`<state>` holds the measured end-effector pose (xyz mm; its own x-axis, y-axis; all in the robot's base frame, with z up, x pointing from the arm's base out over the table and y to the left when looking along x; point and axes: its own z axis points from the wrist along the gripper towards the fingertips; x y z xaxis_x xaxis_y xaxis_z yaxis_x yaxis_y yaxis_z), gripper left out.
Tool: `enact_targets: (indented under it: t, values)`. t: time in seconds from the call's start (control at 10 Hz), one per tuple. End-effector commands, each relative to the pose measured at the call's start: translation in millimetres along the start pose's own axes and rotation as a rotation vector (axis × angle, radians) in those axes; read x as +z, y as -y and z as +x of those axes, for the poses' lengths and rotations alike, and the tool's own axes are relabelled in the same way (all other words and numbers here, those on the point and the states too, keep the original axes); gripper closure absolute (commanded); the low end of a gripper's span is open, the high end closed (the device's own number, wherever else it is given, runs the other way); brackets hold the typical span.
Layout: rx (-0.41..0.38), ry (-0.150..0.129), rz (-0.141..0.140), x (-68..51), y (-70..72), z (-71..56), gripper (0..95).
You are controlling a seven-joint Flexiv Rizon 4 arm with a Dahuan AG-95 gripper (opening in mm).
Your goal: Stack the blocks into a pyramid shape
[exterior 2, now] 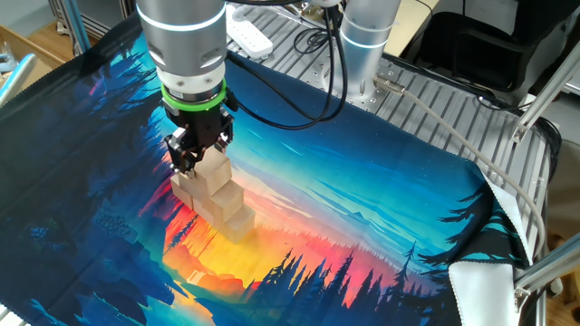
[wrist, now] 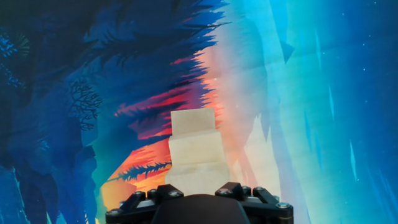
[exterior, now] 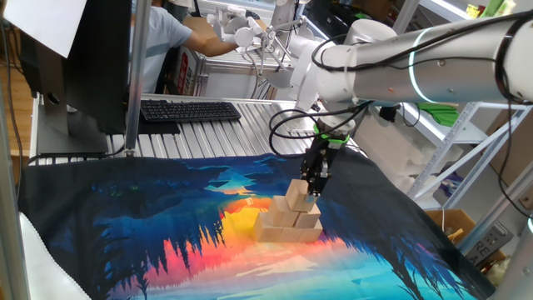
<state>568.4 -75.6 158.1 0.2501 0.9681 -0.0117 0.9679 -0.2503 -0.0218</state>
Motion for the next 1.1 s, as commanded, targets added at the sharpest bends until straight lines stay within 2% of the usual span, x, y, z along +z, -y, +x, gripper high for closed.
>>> enact_targets:
  t: [0.1, 0.2, 0.3, 1.1]
  values:
    - [0.003, 0.004, 0.001, 0.6, -0.5, 0.1, 95.0]
    - [0.005, 0.005, 0.001, 0.7, -0.6, 0.2, 95.0]
    - [0.007, 0.008, 0.0, 0.9, -0.7, 0.4, 76.0]
    - [0.007, 0.009, 0.0, 0.9, -0.7, 0.4, 76.0]
